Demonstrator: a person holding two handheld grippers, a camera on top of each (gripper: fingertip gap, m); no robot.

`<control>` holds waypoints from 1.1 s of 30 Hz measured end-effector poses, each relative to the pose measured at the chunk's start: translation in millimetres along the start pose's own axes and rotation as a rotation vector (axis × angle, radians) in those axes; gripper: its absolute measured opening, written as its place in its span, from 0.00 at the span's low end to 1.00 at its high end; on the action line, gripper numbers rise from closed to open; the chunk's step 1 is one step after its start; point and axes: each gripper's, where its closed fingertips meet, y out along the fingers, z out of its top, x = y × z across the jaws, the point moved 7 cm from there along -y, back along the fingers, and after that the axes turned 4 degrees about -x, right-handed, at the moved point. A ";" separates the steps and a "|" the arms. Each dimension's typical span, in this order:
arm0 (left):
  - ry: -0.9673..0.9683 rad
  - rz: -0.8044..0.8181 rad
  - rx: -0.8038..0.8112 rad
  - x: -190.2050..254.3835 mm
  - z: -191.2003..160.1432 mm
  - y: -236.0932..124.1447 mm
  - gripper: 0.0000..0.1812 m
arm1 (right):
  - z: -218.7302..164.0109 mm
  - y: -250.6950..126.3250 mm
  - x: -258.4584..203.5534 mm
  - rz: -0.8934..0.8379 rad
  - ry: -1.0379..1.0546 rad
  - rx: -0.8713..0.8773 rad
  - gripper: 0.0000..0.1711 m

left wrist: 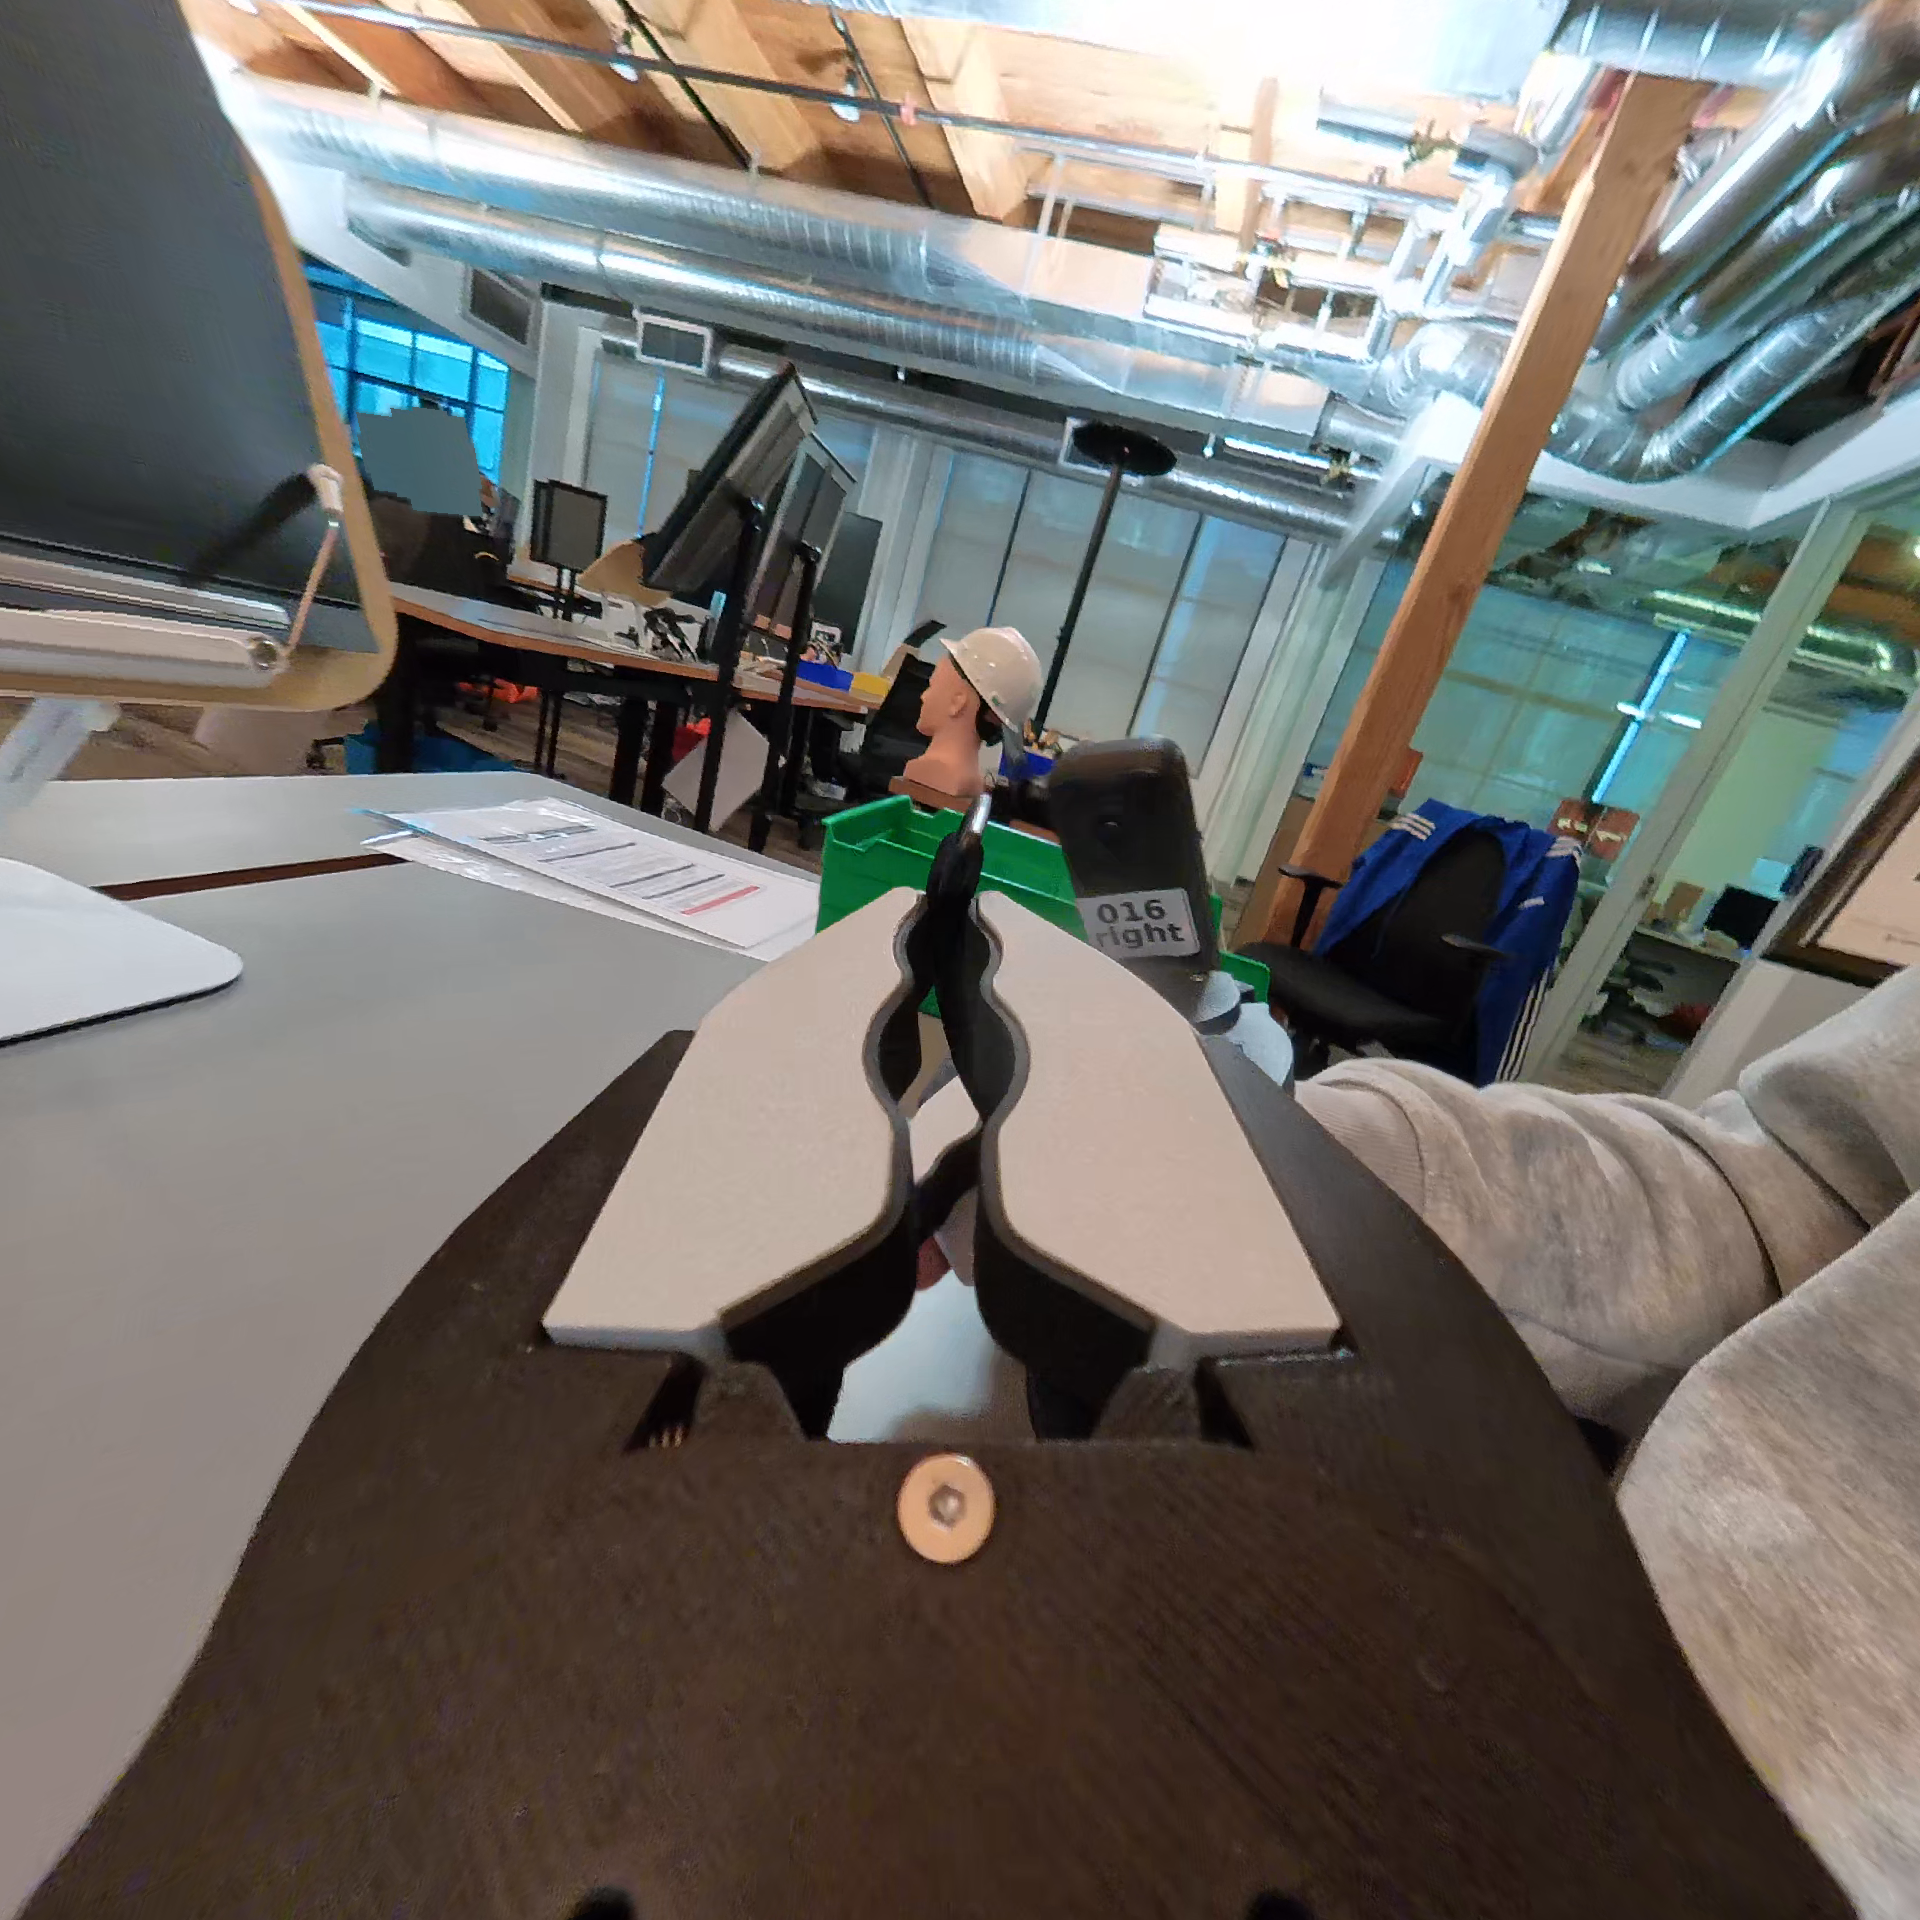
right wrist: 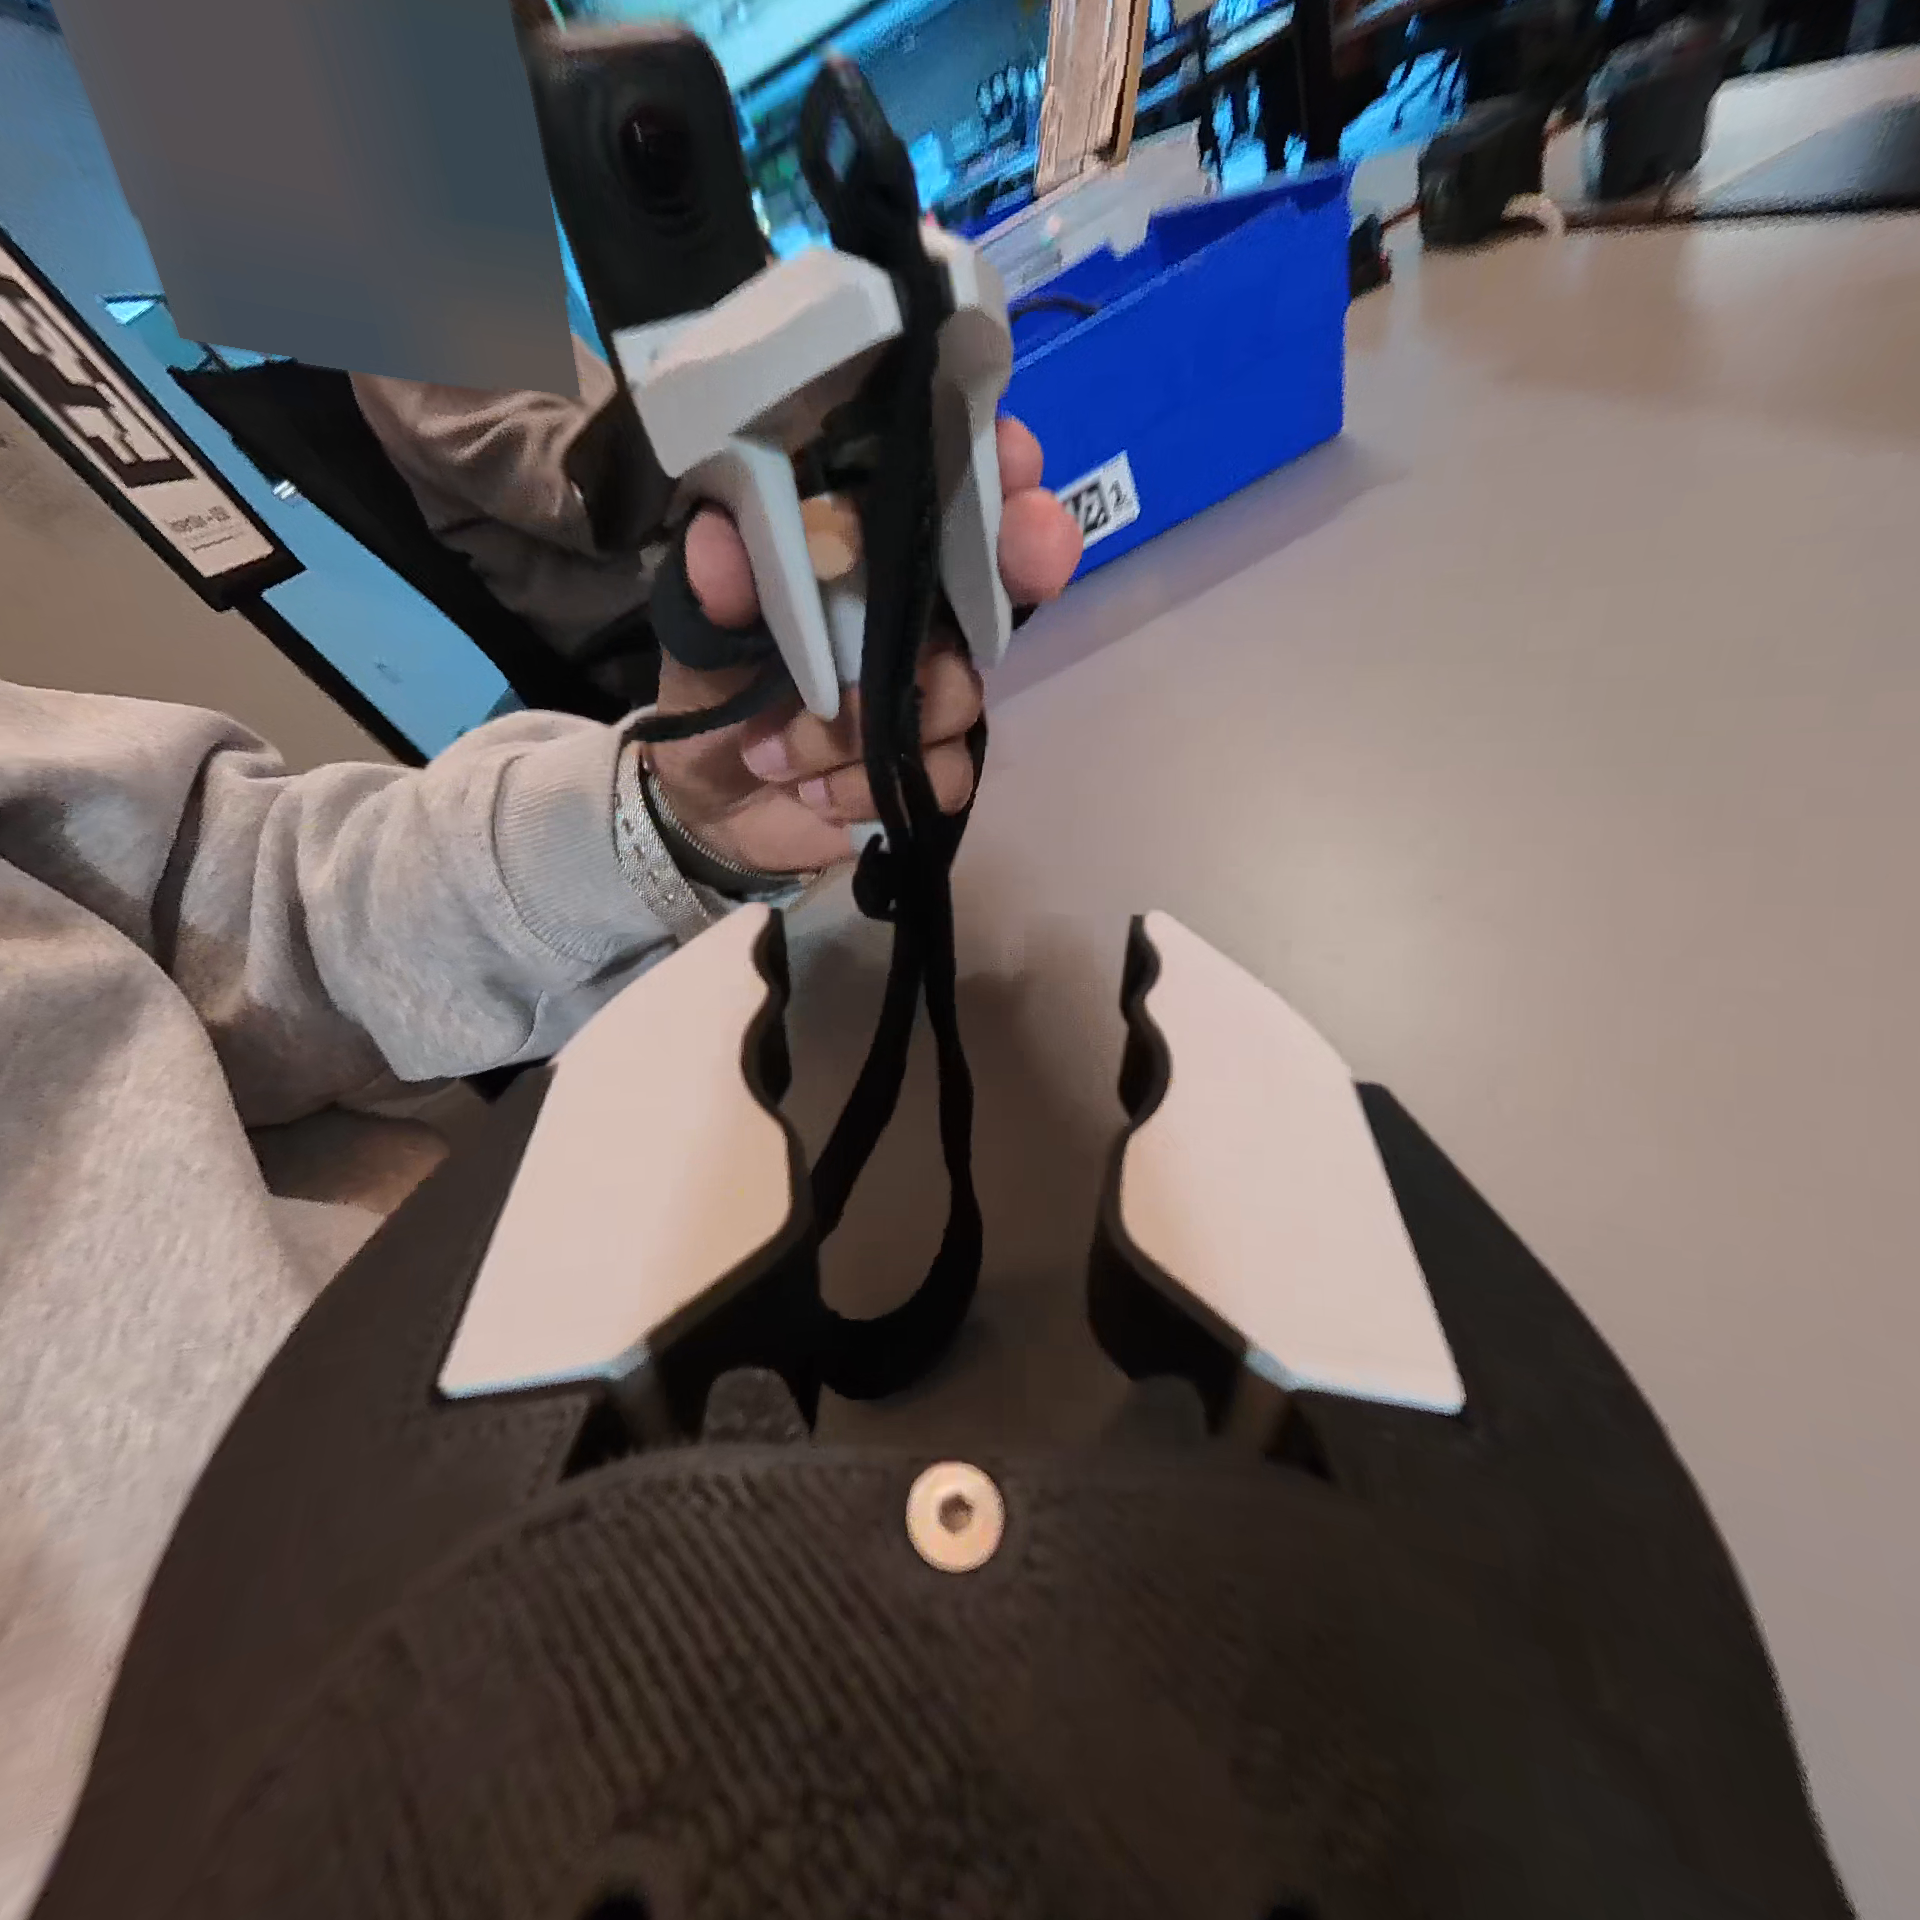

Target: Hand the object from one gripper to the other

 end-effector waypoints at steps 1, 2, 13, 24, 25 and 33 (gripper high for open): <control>-0.010 0.010 0.013 -2.7 1.6 -2.4 0.02 | 2.5 -3.0 1.2 -0.015 -0.013 0.029 0.39; -0.019 0.020 0.026 -5.5 3.1 -5.1 0.02 | 4.6 -5.7 2.5 -0.029 -0.023 0.052 0.40; -0.089 0.077 0.218 -20.7 30.9 -36.9 0.02 | -4.3 1.7 8.3 -0.052 0.060 -0.055 0.43; -0.061 -0.019 0.234 10.0 51.7 -27.8 0.03 | -12.7 18.5 -1.9 -0.110 -0.067 -0.207 0.14; -0.056 -0.017 0.230 10.6 51.5 -27.4 0.03 | -12.8 18.3 -3.5 -0.108 -0.082 -0.205 0.11; -0.061 0.055 0.258 1.3 53.2 -35.7 0.12 | -5.1 11.6 -4.1 -0.104 -0.100 -0.103 0.03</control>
